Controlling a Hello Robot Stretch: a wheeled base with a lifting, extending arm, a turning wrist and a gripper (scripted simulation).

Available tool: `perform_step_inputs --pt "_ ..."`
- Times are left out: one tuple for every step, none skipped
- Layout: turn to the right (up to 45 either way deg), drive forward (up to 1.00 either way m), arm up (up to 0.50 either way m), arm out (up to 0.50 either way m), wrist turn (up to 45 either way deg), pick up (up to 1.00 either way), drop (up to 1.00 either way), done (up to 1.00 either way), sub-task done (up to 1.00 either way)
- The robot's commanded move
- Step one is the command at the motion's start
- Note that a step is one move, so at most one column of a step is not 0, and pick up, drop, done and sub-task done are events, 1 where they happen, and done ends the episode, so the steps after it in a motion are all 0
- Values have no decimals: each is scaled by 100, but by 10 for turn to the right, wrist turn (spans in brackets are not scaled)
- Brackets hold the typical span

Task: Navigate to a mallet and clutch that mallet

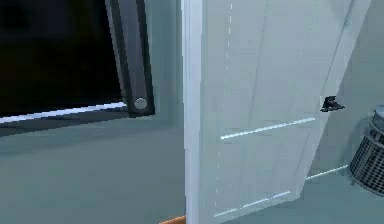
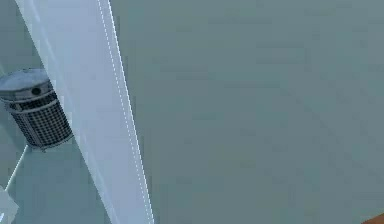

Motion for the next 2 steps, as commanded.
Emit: perform_step_inputs --pt "-150 0 0 0 0 0 0 0 0" --pt "0 30 0 0 0 0 0 0 0"
